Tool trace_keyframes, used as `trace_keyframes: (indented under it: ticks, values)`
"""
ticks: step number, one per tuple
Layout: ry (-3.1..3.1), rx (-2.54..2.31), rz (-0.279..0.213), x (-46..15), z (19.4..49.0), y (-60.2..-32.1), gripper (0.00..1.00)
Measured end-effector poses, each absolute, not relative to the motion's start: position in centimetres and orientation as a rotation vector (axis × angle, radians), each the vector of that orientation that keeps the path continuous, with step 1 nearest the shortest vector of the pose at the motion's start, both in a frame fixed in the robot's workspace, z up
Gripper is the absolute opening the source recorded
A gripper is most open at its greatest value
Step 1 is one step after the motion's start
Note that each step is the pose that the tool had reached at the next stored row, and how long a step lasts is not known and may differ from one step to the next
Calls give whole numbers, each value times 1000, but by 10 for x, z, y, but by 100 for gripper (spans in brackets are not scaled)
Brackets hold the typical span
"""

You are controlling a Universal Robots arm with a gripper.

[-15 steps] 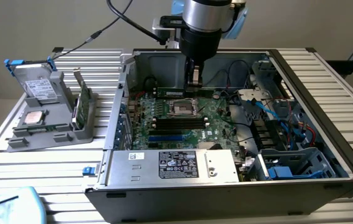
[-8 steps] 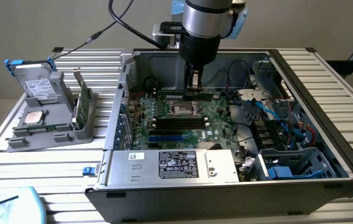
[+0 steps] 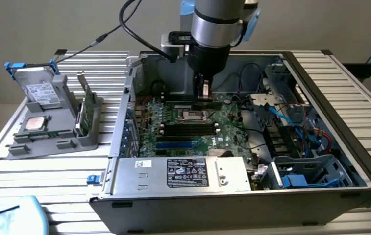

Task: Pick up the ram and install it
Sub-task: 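Insert the ram into the slot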

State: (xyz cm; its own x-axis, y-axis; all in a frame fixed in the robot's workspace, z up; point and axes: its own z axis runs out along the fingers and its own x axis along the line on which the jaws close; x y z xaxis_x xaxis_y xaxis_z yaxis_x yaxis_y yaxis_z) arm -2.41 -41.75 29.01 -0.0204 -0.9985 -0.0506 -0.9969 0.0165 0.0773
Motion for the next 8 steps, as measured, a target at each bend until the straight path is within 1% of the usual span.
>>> trace_keyframes:
  ticks: [8]
  values:
    - [-2196,2214,-141,-26,276,-418,15]
